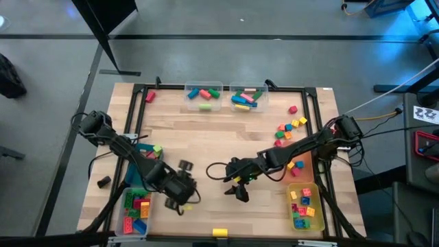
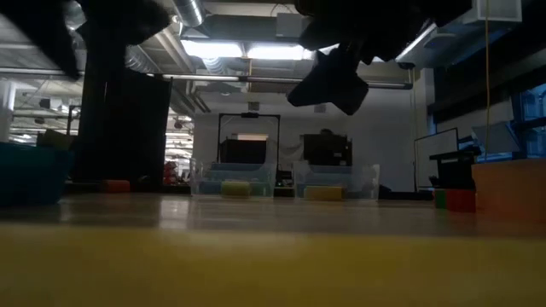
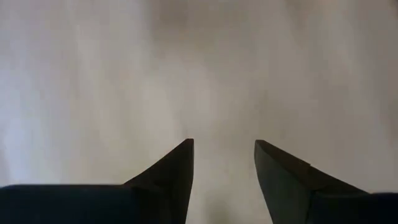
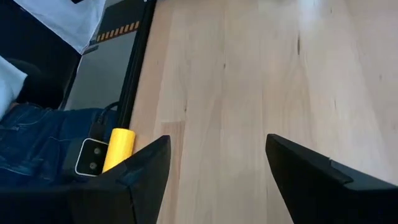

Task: Sort blocks by size
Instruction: Put the yellow block into the top left transparent bin

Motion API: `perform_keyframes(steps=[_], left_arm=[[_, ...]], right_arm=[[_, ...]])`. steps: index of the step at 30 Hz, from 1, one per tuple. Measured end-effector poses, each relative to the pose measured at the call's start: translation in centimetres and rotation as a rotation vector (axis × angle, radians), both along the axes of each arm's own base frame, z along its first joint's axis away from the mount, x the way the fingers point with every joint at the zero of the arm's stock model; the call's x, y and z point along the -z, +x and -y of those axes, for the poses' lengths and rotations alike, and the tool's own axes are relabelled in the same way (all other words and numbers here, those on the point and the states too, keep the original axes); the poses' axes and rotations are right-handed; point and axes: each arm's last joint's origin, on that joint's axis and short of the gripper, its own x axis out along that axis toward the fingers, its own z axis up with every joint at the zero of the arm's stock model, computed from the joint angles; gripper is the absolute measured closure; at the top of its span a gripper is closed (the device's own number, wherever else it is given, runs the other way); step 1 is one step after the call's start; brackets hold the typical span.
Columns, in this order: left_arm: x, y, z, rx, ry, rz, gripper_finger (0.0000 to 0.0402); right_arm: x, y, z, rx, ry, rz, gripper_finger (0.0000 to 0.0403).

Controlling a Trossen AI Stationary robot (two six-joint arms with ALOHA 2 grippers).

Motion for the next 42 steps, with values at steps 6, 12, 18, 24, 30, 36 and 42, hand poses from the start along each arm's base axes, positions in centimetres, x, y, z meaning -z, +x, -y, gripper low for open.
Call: perform_keyframes(steps=[6, 12, 18, 24, 30, 36, 42], left_arm=[[-0.4, 2.1, 1.5, 0.009, -0.228, 0.227, 0.0247], [0.8, 3.8, 2.8, -0.088, -0.395, 0.287, 0.0247], [3.1, 5.0, 3.9, -0.072, -0.439, 0.274, 0.0247], [4.8, 5.7, 4.9, 0.013, -0.465, 0.258, 0.0247], [6.6, 5.3, 6.0, 0.166, -0.375, 0.231, 0.0247], [7.6, 5.2, 7.1, 0.262, -0.338, 0.247, 0.0247], [9.8, 5.9, 8.0, 0.289, -0.336, 0.281, 0.0247]], right_arm=[[0.3, -1.0, -1.9, -0.05, -0.005, -0.041, 0.0139], [0.6, -3.1, -5.6, -0.154, -0.044, -0.071, 0.0139], [0.6, -5.5, -9.4, -0.181, -0.17, 0.001, 0.0139], [0.5, -7.4, -11.8, -0.134, -0.283, 0.087, 0.0139], [1.6, -8.3, -13.3, -0.093, -0.369, 0.119, 0.0139], [5.0, -7.7, -13.8, -0.103, -0.433, 0.067, 0.0139], [7.1, -6.3, -14.4, -0.192, -0.434, 0.135, 0.0139]])
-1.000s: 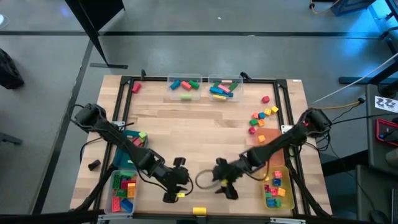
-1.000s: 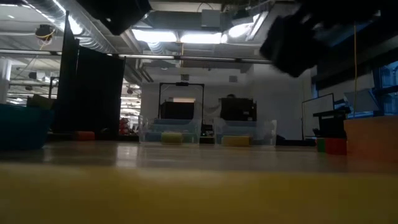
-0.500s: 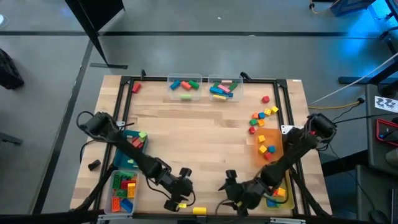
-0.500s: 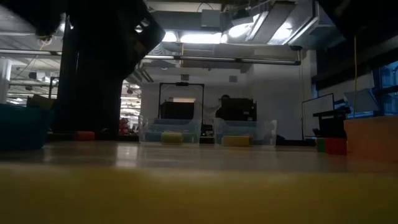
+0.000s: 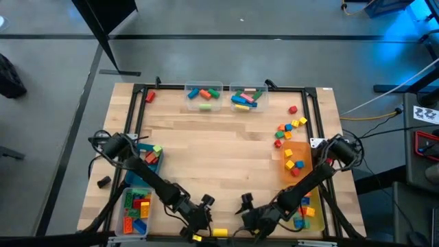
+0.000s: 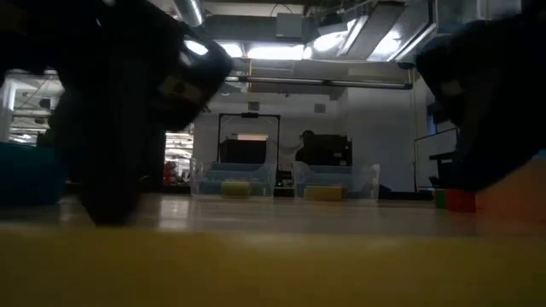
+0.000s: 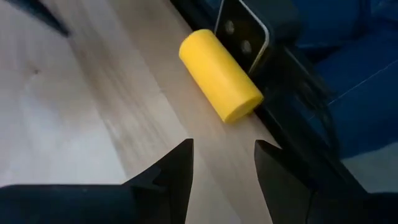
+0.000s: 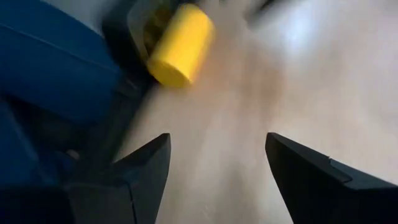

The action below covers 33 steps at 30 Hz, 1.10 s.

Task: Sort blocks by size
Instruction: Put the yellow block into the top left transparent bin

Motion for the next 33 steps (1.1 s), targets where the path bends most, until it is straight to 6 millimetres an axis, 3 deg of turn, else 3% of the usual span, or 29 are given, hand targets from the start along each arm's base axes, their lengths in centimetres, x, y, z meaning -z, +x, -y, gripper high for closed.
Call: perform_keyframes(steps=[10, 19, 24, 33], left_arm=[[1.0, 0.8, 0.6, -0.002, -0.05, 0.065, 0.0247], [1.1, 0.3, 1.1, -0.001, -0.062, 0.046, 0.0247], [1.1, 0.2, 1.3, 0.006, -0.064, 0.044, 0.0247], [1.1, 0.2, 1.3, 0.005, -0.063, 0.045, 0.0247]], right_arm=[[-0.6, 1.1, 0.0, -0.185, -0.079, 0.132, 0.0139], [-0.6, 1.4, 0.4, -0.18, -0.084, 0.127, 0.0139], [-0.6, 1.5, 0.6, -0.076, -0.108, 0.15, 0.0139], [2.5, 2.1, 0.2, 0.012, -0.058, 0.143, 0.0139]])
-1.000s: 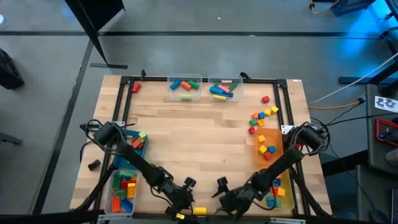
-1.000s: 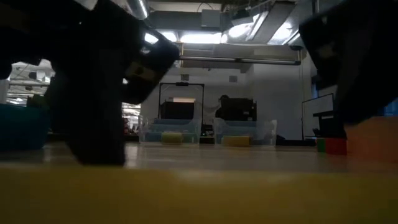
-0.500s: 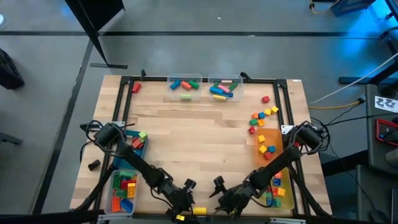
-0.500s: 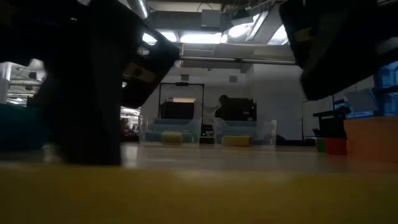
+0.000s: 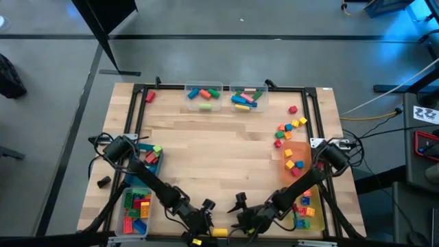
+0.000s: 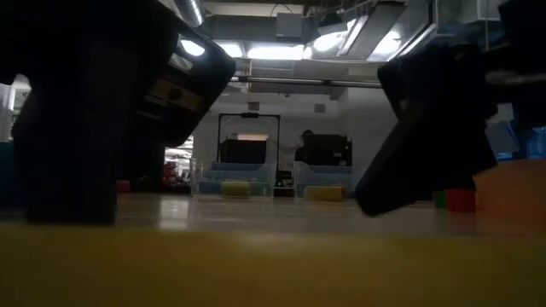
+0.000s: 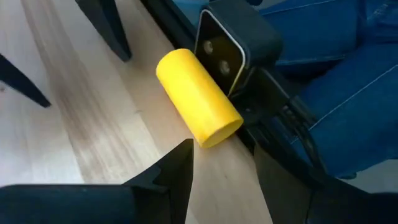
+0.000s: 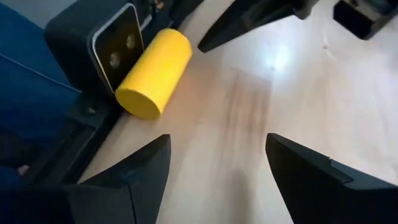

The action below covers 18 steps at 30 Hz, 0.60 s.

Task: Sort blocks by size
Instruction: Put the yellow block into the top left transparent bin

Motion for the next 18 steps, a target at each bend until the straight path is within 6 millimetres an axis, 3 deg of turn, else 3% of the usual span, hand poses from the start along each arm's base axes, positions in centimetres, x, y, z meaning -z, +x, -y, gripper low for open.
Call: perform_keyframes(steps=[6, 18], left_arm=[[0.0, -0.1, 0.13, -0.002, -0.005, -0.003, 0.0247], [-0.06, -0.18, 0.28, -0.051, -0.008, 0.008, 0.0247]], right_arm=[[1.23, 0.53, -0.52, -0.014, 0.06, 0.051, 0.0139], [0.98, 0.72, -0.73, -0.01, 0.118, 0.079, 0.0139]])
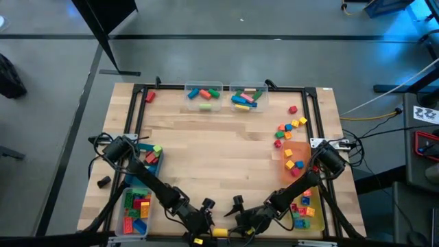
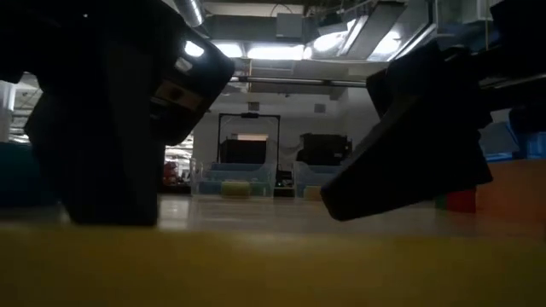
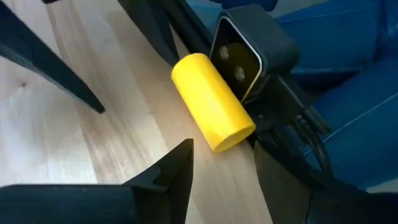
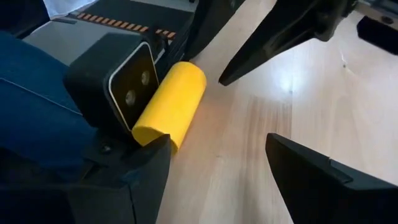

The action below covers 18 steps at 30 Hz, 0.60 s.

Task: Sort blocks by size
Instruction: Put the yellow block into the top left transparent bin

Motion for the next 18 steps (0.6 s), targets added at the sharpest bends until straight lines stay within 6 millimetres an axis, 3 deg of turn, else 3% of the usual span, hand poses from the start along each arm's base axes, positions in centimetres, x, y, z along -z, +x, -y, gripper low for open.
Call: perform_keyframes(steps=[6, 12, 18], left_arm=[[0.1, 0.2, 0.3, -0.006, -0.032, 0.024, 0.0247], [1.8, 0.8, 0.6, -0.004, -0.059, 0.051, 0.0247], [1.7, 0.7, 0.6, -0.005, -0.064, 0.051, 0.0247]], right_arm=[[0.0, -0.1, -0.2, -0.036, 0.035, -0.019, 0.0139], [-0.1, 0.0, -0.2, -0.034, 0.053, -0.009, 0.0139], [-0.2, 0.0, -0.2, -0.034, 0.059, -0.003, 0.0139]])
